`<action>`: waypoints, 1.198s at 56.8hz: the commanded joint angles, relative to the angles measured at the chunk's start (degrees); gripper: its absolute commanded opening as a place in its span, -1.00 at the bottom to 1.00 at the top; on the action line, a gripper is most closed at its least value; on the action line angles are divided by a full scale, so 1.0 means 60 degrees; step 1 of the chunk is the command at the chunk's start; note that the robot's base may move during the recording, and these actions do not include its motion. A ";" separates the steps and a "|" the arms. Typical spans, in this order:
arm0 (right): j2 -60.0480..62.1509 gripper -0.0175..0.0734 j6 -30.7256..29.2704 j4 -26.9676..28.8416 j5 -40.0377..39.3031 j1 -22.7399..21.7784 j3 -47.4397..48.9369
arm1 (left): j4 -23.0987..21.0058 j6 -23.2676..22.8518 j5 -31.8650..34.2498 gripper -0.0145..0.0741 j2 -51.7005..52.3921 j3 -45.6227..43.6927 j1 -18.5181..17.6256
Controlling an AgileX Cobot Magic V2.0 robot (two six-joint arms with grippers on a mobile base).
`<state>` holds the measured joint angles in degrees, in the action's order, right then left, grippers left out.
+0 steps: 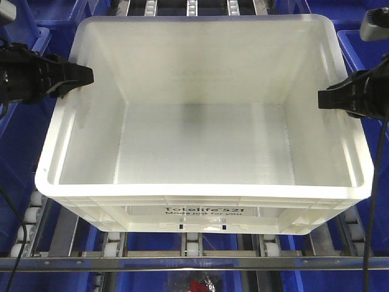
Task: Move bin from left to right shelf
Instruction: 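Hold the tote with both grippers while the base backs away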
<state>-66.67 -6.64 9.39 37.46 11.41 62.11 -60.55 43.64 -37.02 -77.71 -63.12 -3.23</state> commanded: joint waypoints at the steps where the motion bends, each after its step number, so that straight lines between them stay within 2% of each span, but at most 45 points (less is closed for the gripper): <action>1: 0.0274 -0.62 -0.0313 0.1722 -0.1366 0.0300 0.0433 | -0.1705 0.0126 -0.2066 -0.68 0.0463 -0.0447 -0.0436; 68: 0.0274 -0.62 -0.0313 0.1722 -0.1366 0.0300 0.0433 | -0.1705 0.0126 -0.2066 -0.68 0.0463 -0.0447 -0.0436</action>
<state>-66.67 -6.64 9.39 37.46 11.41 62.05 -60.55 43.63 -37.07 -77.71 -63.12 -3.23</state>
